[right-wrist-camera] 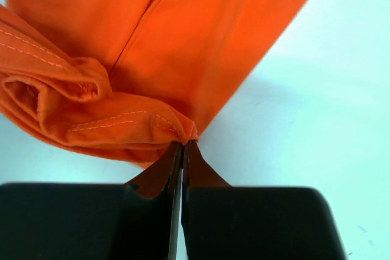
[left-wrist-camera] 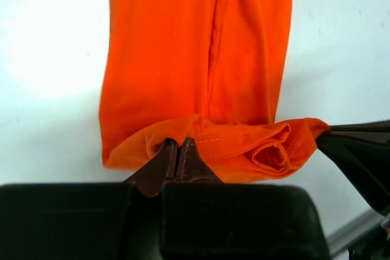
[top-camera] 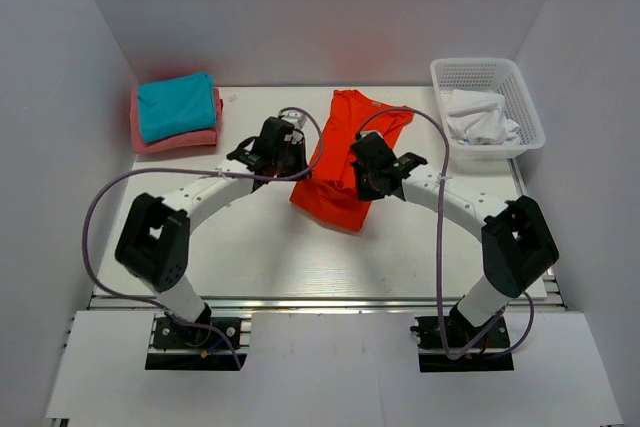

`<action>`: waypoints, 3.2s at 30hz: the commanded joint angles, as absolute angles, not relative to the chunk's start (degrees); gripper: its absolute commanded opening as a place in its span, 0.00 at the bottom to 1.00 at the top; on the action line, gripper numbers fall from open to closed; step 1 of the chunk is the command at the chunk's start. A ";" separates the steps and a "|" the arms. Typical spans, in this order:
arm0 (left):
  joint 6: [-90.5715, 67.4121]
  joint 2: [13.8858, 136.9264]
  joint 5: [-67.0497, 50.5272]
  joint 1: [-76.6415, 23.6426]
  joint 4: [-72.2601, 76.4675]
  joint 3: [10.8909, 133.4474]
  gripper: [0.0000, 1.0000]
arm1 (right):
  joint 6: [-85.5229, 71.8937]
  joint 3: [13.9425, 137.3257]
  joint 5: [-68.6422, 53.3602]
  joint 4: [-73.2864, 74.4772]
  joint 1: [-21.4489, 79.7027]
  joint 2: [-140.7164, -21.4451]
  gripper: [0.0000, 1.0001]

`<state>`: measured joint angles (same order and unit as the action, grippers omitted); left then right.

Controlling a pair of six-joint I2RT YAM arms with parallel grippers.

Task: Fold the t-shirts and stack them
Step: Fold the folded rectangular tshirt in 1/3 of the way

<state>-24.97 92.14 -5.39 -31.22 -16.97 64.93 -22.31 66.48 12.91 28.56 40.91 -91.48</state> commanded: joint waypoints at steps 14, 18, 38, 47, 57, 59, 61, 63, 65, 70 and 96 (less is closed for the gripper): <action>-18.73 112.66 3.34 -29.97 -21.53 96.75 0.00 | -18.20 79.36 15.73 26.81 28.13 -98.61 0.00; -18.19 116.35 2.81 -29.97 -22.67 101.07 0.00 | -17.49 80.42 14.15 25.14 26.28 -99.75 0.00; -18.72 129.37 -1.05 -27.25 -18.38 111.53 0.00 | -17.31 91.32 5.63 21.89 19.07 -115.05 0.00; -19.25 132.36 -0.18 -26.72 -8.98 109.51 0.41 | -20.30 94.03 8.00 17.40 16.62 -120.58 0.04; -19.78 120.80 3.34 -24.61 -8.00 102.59 1.00 | -17.84 92.22 0.64 14.51 15.73 -114.45 0.90; -19.78 117.00 2.82 -24.61 -7.47 96.02 1.00 | -16.79 87.83 -3.76 11.01 15.73 -112.07 0.90; -19.78 111.31 2.81 -24.61 -9.30 90.04 1.00 | -14.16 83.77 -11.41 9.24 16.69 -107.94 0.90; -19.78 107.33 2.81 -24.61 -9.84 85.37 1.00 | -12.23 80.25 -17.79 5.80 17.83 -106.00 0.90; -19.78 100.92 2.81 -24.61 -9.84 77.63 1.00 | -11.00 80.33 -20.56 5.10 19.94 -107.22 0.90; -21.17 89.14 3.33 -24.61 -10.89 61.92 1.00 | -10.37 84.28 -23.12 4.49 24.07 -112.58 0.90; -23.29 78.84 8.17 -25.14 -19.25 52.56 1.00 | -5.73 110.12 8.52 -1.76 26.63 -135.70 0.90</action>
<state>-23.40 79.85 7.11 -24.88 -18.26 50.96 -10.74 106.72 0.47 1.13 27.00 -135.39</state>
